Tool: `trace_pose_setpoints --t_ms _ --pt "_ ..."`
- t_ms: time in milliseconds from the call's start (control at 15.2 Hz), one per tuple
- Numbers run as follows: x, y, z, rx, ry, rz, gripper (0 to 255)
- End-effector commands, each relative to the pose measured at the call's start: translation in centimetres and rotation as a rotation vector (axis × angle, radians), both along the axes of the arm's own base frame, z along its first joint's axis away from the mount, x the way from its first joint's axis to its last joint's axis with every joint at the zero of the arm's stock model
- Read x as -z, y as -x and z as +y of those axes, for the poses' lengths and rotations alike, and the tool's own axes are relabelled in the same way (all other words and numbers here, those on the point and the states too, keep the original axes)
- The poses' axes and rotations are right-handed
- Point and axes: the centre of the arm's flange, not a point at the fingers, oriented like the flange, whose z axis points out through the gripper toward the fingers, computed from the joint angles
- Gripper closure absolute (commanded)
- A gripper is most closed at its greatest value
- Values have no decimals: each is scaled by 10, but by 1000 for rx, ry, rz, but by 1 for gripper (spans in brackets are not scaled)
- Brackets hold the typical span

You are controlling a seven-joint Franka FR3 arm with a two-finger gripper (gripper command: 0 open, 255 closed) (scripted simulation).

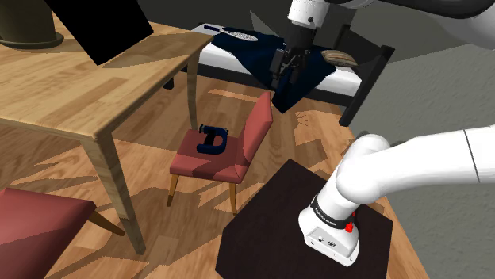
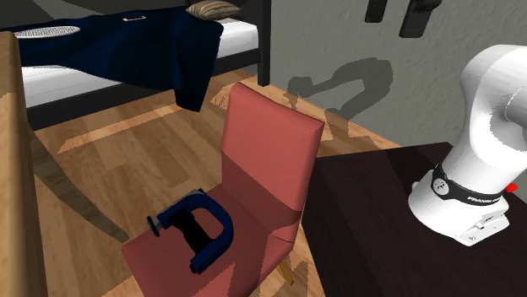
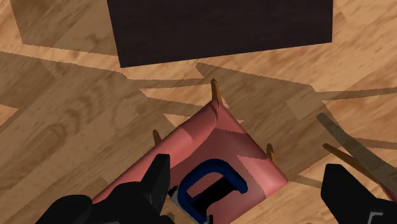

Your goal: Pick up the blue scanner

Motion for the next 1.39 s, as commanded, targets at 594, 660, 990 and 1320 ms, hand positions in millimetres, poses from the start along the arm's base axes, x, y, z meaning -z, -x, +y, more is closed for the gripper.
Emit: trace_pose_setpoints --t_ms 594,660,990,1320 --pt "92 -72 15 166 12 -4 0" --pt "102 -81 16 184 14 -5 0" --pt "153 -122 18 276 20 -7 0" --pt "204 -163 16 368 27 -9 0"
